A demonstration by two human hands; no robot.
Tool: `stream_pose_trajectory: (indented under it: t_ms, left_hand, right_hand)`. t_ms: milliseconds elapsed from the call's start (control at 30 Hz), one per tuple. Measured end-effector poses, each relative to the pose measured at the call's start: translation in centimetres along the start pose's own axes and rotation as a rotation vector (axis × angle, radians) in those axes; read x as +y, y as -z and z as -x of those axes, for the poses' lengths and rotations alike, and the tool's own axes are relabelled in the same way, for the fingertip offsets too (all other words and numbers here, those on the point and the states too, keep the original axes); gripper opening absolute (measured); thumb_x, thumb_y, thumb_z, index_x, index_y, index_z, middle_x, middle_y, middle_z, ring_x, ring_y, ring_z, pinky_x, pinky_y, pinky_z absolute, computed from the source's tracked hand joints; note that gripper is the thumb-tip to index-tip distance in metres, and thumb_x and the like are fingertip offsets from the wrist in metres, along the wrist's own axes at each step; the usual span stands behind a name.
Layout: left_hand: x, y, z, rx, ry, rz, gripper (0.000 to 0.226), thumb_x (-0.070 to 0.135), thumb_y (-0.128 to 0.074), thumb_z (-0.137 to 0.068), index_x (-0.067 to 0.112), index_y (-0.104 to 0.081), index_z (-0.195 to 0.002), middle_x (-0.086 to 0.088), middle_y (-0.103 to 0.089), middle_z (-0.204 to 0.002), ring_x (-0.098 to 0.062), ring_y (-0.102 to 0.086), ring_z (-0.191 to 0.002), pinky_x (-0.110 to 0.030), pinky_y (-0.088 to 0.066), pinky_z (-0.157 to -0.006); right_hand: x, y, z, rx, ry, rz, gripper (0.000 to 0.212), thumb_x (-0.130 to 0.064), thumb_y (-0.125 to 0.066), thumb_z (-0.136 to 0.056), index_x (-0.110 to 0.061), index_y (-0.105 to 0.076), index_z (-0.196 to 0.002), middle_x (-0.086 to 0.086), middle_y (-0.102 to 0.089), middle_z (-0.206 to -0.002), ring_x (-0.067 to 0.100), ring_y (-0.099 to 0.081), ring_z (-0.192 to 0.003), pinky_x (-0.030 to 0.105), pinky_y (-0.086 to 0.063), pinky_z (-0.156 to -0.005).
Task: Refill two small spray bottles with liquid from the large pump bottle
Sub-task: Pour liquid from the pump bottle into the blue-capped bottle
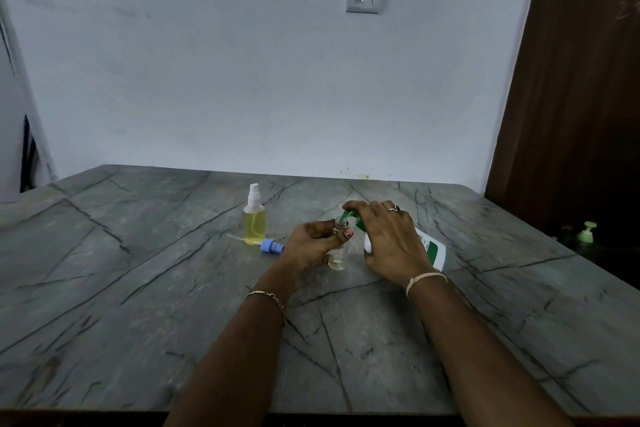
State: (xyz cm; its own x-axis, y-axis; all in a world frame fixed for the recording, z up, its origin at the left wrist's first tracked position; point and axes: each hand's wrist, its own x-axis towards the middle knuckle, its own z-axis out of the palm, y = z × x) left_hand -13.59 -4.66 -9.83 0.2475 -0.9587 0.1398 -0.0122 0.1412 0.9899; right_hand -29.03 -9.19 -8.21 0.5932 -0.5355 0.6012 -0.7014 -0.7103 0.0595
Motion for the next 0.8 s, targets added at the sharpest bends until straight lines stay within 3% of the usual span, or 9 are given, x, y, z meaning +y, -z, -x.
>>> stream_pose_trajectory:
  t_ms: [233, 400, 533, 667, 800]
  left_hand:
    - [-0.09, 0.0, 0.0, -0.01, -0.004, 0.02, 0.016, 0.018, -0.074, -0.079, 0.02, -0.069, -0.094, -0.007, -0.072, -0.099, -0.021, -0.067, -0.096, -0.041, -0.052, -0.086]
    - [-0.08, 0.08, -0.07, -0.002, 0.003, 0.063, 0.027, 0.014, -0.073, -0.08, 0.011, -0.068, -0.106, -0.007, -0.071, -0.1, -0.019, -0.067, -0.092, -0.035, -0.055, -0.079]
    - [-0.08, -0.04, -0.11, 0.008, 0.004, 0.072, 0.035, 0.013, -0.074, -0.079, 0.007, -0.066, -0.111, -0.011, -0.07, -0.107, -0.022, -0.067, -0.095, -0.038, -0.054, -0.083]
    - [0.1, -0.13, -0.07, 0.007, -0.008, 0.072, 0.036, 0.009, -0.072, -0.08, 0.004, -0.063, -0.114, -0.01, -0.069, -0.105, -0.018, -0.066, -0.09, -0.021, -0.056, -0.068]
    - [0.13, -0.08, -0.01, 0.006, -0.009, 0.065, 0.035, 0.01, -0.072, -0.08, 0.004, -0.063, -0.114, -0.008, -0.069, -0.102, -0.018, -0.066, -0.092, -0.019, -0.054, -0.065]
  right_hand:
    - [0.48, -0.14, 0.24, 0.016, 0.041, 0.082, 0.116, -0.013, -0.07, -0.067, -0.046, 0.007, -0.147, 0.004, -0.054, -0.096, 0.025, -0.05, -0.094, 0.041, -0.044, -0.081]
    - [0.41, 0.03, -0.04, -0.047, 0.01, 0.032, 0.099, -0.017, -0.069, -0.071, -0.042, -0.01, -0.146, 0.002, -0.053, -0.111, 0.024, -0.047, -0.108, 0.039, -0.039, -0.092]
    - [0.16, 0.05, -0.26, -0.04, -0.002, -0.016, 0.088, -0.016, -0.07, -0.071, -0.038, -0.022, -0.141, 0.001, -0.054, -0.118, 0.024, -0.045, -0.112, 0.04, -0.038, -0.095]
    - [-0.04, 0.09, -0.38, -0.019, -0.009, -0.056, 0.081, -0.014, -0.07, -0.07, -0.034, -0.03, -0.137, 0.002, -0.053, -0.122, 0.025, -0.044, -0.115, 0.04, -0.035, -0.097]
    - [-0.17, 0.08, -0.46, -0.018, -0.008, -0.045, 0.08, -0.015, -0.07, -0.07, -0.033, -0.031, -0.137, 0.002, -0.053, -0.122, 0.024, -0.044, -0.114, 0.039, -0.035, -0.096]
